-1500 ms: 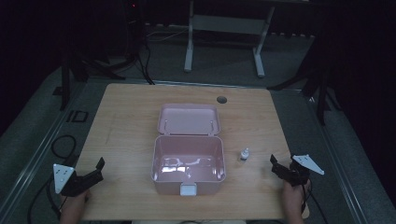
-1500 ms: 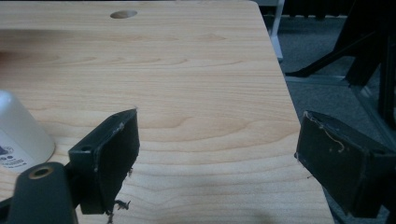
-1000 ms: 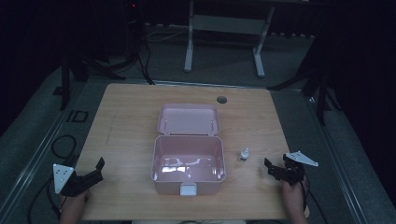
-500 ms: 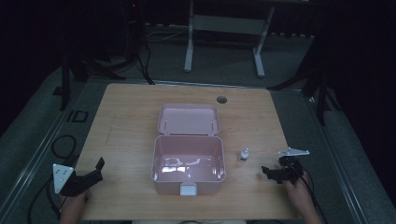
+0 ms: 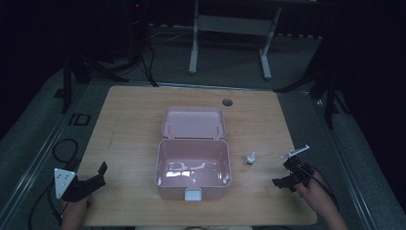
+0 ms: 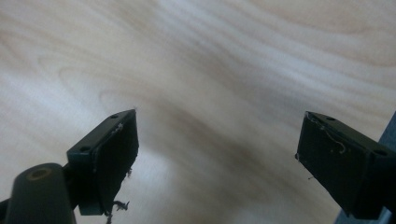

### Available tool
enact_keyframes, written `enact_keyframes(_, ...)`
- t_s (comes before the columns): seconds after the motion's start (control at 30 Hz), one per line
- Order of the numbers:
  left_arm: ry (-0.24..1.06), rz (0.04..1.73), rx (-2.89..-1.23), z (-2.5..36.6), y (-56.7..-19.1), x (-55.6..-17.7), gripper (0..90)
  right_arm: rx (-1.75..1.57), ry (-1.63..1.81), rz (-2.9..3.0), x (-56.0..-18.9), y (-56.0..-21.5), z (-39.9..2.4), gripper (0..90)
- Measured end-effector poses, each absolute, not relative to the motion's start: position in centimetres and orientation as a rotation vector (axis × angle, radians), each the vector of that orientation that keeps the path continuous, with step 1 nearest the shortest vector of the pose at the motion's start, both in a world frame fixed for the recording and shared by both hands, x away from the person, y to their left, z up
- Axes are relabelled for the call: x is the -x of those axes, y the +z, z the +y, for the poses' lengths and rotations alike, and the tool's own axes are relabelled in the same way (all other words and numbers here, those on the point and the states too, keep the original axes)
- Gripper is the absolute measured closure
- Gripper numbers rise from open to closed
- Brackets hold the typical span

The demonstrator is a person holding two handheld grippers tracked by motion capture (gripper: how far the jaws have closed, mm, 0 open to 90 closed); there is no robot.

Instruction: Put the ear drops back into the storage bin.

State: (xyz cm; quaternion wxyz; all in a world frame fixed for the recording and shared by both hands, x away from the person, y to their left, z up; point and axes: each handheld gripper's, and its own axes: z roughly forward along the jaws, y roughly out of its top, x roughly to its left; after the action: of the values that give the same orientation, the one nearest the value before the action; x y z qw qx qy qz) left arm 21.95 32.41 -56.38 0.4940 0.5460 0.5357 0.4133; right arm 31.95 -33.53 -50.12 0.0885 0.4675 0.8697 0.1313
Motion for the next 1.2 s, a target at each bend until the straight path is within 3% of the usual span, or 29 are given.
enact_keyframes(0.7,0.997,1.301,-1.326,32.4,-56.4,-22.0,0.5,-1.246,-0.1,2.932,-32.4,-48.9,-31.3,12.4)
enact_keyframes(1.2,0.996,1.301,-1.327,32.4,-56.4,-22.0,0.5,-1.268,-0.002,2.929,-35.4,-48.7,-30.1,11.5)
